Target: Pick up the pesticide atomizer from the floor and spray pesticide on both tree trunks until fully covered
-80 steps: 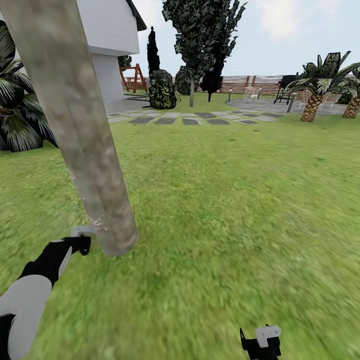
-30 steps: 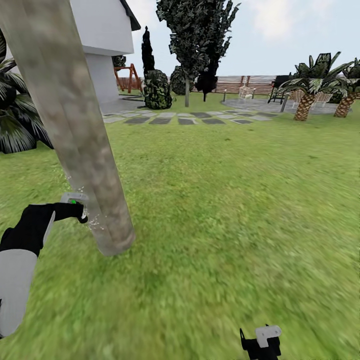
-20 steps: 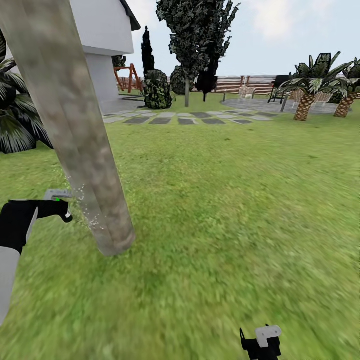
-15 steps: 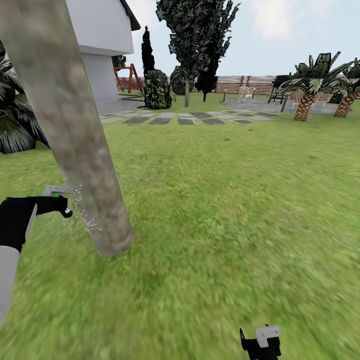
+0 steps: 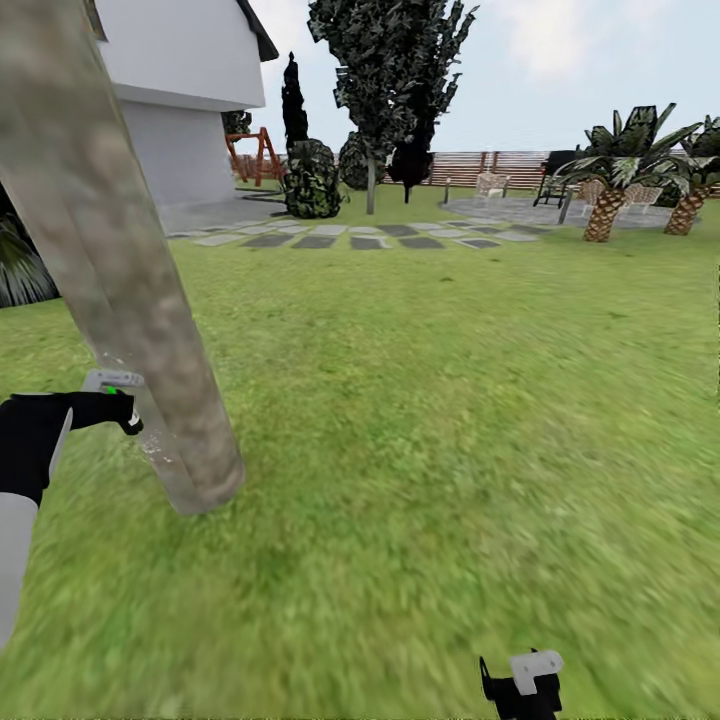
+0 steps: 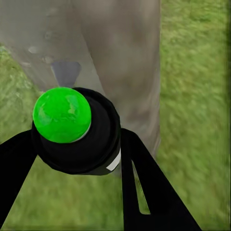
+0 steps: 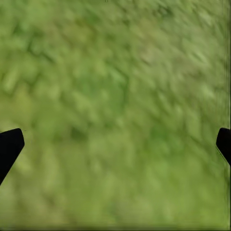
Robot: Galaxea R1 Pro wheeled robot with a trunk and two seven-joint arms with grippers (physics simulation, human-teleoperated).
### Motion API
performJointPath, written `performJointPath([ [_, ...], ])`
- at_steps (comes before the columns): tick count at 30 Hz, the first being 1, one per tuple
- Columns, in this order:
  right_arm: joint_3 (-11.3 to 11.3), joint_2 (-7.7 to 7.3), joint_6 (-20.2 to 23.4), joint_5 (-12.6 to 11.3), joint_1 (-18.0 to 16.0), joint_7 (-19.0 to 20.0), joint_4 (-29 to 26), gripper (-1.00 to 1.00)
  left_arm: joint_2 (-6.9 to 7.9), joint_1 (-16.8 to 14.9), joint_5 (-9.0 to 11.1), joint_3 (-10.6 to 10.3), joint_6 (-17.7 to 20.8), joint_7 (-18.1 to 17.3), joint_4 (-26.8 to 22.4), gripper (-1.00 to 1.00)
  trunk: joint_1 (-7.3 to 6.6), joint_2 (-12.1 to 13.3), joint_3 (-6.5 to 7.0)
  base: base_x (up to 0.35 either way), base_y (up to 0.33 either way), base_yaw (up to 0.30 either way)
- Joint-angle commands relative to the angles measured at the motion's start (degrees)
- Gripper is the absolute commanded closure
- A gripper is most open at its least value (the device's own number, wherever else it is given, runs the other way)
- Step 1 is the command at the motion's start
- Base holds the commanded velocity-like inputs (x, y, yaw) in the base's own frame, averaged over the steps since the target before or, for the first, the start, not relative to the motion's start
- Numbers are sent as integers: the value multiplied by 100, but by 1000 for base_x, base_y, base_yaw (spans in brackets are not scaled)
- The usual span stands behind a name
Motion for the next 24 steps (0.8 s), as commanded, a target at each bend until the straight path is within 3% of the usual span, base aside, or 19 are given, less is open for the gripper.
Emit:
performJointPath([
  [1, 0, 0, 0, -1, 0, 0, 0, -100, 1, 0, 2, 0, 0, 0, 0, 100, 0, 0, 0, -30, -273, 34],
  [11, 0, 0, 0, 0, 0, 0, 0, -100, -1, 17, -24, -9, 0, 32, 8, 100, 0, 0, 0, 82, -273, 258],
  [24, -1, 0, 0, -4, 0, 0, -7, -100, -1, 17, -21, -1, -7, 45, 59, 100, 0, 0, 0, 58, -273, 32],
])
